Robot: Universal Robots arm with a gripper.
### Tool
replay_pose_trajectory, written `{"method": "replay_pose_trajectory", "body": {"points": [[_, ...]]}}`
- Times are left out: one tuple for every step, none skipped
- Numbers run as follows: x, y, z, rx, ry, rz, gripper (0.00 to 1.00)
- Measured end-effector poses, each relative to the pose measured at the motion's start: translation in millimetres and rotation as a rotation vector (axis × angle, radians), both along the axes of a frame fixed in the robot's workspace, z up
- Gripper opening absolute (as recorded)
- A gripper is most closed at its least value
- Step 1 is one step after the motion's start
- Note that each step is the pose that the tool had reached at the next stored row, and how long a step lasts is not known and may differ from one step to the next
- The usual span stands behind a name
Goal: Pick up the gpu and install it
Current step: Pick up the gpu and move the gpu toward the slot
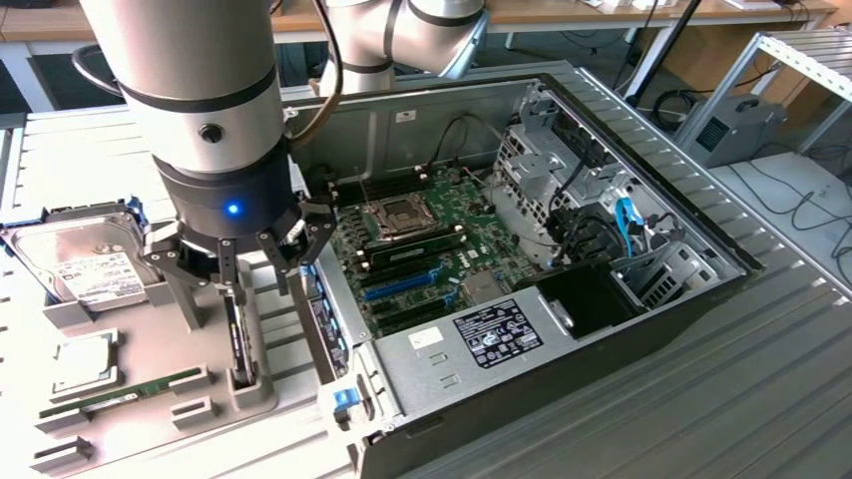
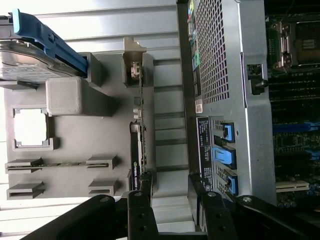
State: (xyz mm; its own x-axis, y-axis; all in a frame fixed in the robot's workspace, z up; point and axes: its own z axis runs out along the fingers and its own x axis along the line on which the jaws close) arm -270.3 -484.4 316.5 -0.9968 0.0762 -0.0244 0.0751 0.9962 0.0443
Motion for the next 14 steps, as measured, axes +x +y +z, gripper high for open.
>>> {"method": "replay_pose_trajectory", "body": {"points": [[0.0,0.0,-0.2,0.0,0.0,0.0,0.42],[0.0,0.0,-0.5,0.0001,0.0,0.0,0.42],[0.0,0.0,-0.8,0.0001,0.0,0.0,0.42],[0.0,0.0,-1.0,0.0,0.0,0.0,0.42],[0.0,0.0,-1.3,0.0,0.0,0.0,0.42],[0.0,0.0,-1.5,0.0,0.0,0.0,0.42],[0.0,0.0,-1.8,0.0001,0.0,0.0,0.42],[0.0,0.0,-2.0,0.0,0.0,0.0,0.42],[0.0,0.0,-2.2,0.0,0.0,0.0,0.42],[0.0,-0.1,-2.5,0.0,0.0,0.0,0.42],[0.0,-0.1,-2.7,0.0001,-0.0001,0.0,0.42],[0.0,-0.1,-2.9,0.0001,-0.0001,0.0,0.42],[-0.1,-0.1,-3.1,0.0,0.0,0.0,0.42],[-0.1,-0.1,-3.4,0.0001,-0.0001,0.0,0.42]]}}
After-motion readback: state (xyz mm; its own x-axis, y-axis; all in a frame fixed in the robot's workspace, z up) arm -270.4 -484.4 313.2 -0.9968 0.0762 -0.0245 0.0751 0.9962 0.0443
